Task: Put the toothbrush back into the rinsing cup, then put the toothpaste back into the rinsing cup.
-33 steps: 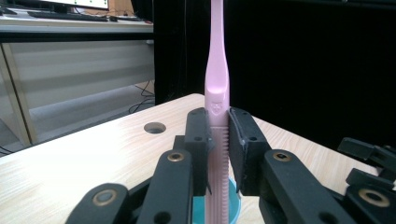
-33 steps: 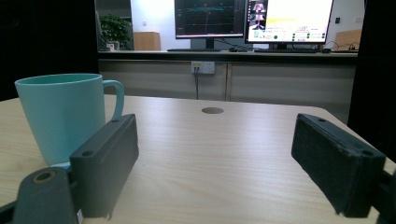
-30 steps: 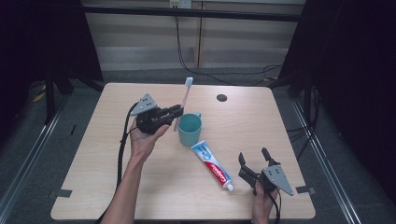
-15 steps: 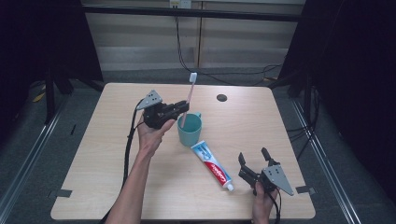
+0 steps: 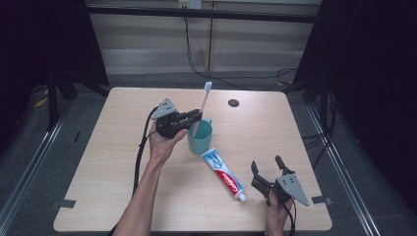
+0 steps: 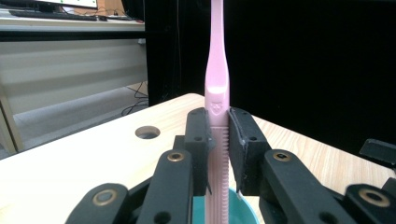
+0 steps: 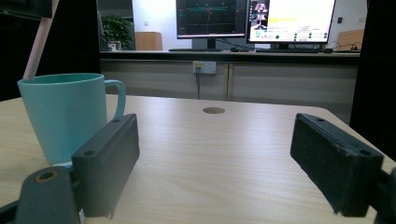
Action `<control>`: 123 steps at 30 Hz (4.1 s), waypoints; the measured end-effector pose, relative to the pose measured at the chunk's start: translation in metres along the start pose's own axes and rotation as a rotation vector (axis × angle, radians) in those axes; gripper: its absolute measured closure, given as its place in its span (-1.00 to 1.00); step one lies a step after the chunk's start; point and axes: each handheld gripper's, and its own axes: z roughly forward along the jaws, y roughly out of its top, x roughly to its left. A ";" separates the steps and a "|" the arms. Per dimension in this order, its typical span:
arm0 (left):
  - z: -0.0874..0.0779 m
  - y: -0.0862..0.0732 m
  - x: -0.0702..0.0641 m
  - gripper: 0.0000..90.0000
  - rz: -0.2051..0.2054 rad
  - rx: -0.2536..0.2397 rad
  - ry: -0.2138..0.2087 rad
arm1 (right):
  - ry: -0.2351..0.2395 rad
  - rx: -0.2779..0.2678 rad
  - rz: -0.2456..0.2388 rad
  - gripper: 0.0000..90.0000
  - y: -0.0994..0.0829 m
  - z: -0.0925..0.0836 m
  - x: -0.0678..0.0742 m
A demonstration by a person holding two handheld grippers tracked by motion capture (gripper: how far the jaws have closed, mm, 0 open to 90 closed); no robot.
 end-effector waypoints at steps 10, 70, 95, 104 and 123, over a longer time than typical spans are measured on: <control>0.000 -0.019 0.006 0.75 -0.027 0.029 0.023 | 0.000 0.000 0.000 -0.67 0.000 0.000 0.000; -0.055 -0.025 0.002 -0.65 -0.007 0.095 0.091 | -0.002 0.005 0.000 -0.68 0.000 0.000 0.000; -0.115 -0.070 -0.013 -0.65 -0.009 0.102 0.233 | -0.005 0.000 0.000 -0.68 0.000 0.000 0.000; -0.133 -0.093 -0.018 -0.65 -0.016 0.107 0.275 | -0.009 0.001 0.000 -0.68 0.000 0.000 0.000; -0.150 -0.122 -0.039 -0.65 0.004 0.041 0.310 | -0.006 0.007 0.001 -0.69 0.000 0.001 0.000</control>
